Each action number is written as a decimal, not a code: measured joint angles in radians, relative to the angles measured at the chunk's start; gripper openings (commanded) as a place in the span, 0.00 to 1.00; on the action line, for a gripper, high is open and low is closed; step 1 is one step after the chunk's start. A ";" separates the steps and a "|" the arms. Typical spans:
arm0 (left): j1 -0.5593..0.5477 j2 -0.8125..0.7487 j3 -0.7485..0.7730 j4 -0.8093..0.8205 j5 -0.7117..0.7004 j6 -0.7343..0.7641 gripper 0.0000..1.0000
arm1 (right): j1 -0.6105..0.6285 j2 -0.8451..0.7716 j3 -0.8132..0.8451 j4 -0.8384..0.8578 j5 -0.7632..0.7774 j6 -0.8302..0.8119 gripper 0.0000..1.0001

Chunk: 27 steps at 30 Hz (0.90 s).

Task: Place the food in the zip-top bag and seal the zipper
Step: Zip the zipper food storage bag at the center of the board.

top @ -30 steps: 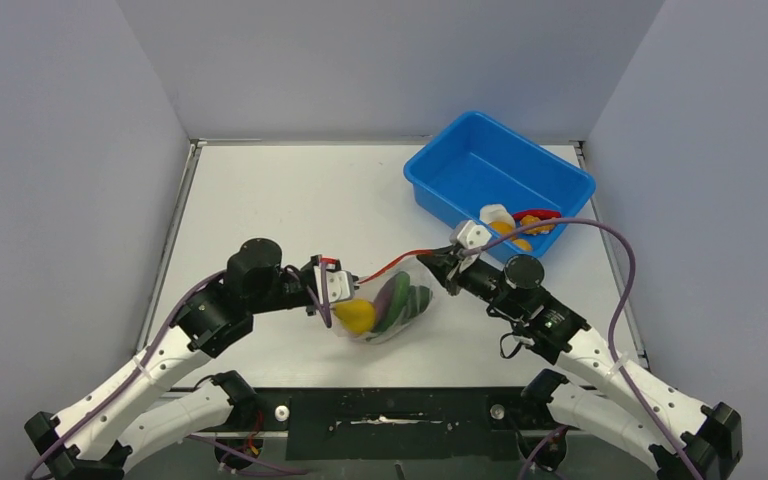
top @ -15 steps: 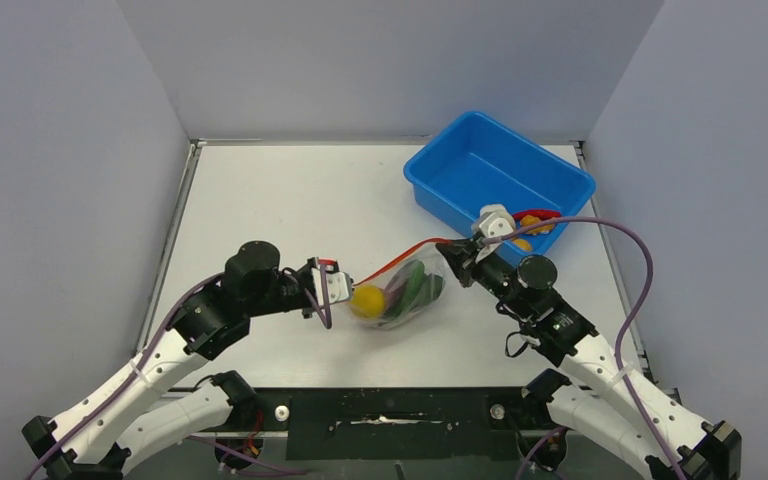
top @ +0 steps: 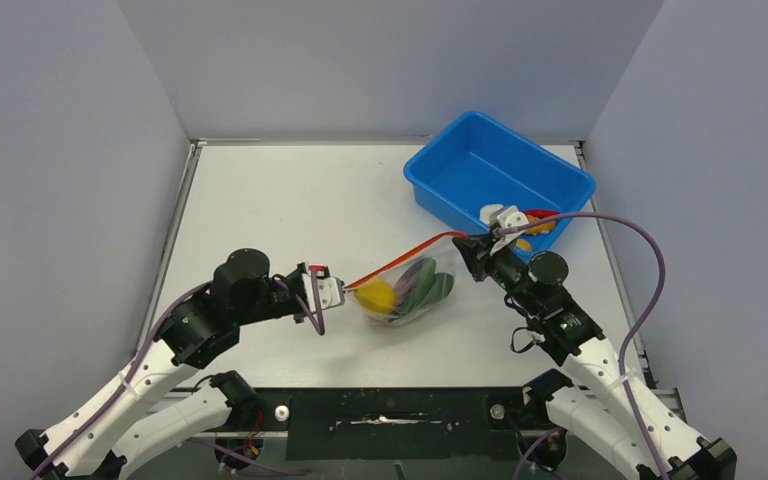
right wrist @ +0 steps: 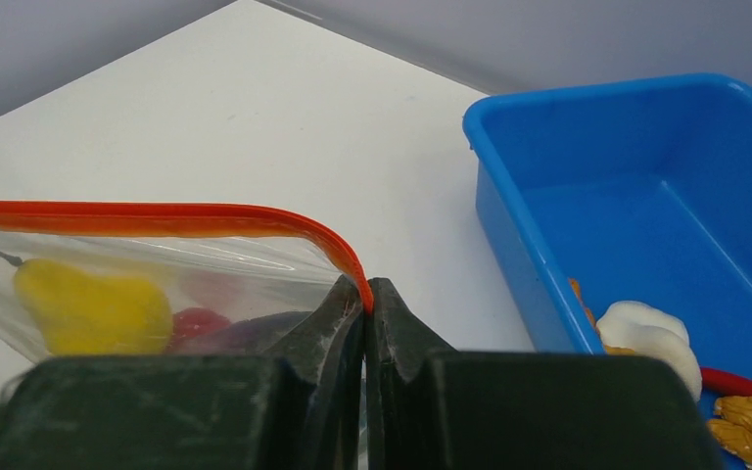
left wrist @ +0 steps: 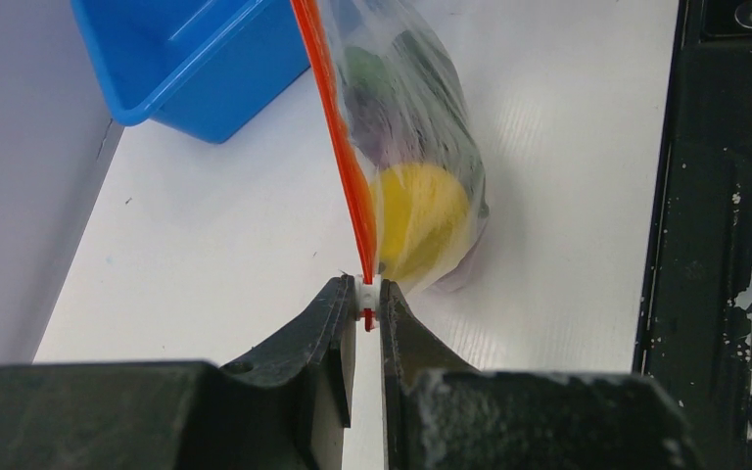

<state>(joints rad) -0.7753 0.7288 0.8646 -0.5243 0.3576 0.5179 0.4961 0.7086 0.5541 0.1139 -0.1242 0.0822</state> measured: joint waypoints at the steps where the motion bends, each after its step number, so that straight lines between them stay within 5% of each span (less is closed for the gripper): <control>1: 0.000 -0.005 -0.005 0.002 -0.006 0.000 0.00 | -0.007 0.000 0.000 -0.007 -0.009 0.006 0.00; 16: 0.000 -0.121 -0.059 0.006 -0.044 -0.083 0.00 | -0.050 -0.060 0.007 -0.123 -0.177 0.077 0.01; 27: 0.001 -0.076 -0.091 0.079 -0.145 -0.290 0.00 | -0.085 0.064 0.069 -0.109 -0.168 0.085 0.57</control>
<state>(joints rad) -0.7746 0.6525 0.7738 -0.4458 0.2127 0.2276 0.4110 0.7727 0.6231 0.0048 -0.2920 0.1669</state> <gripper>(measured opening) 0.095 0.445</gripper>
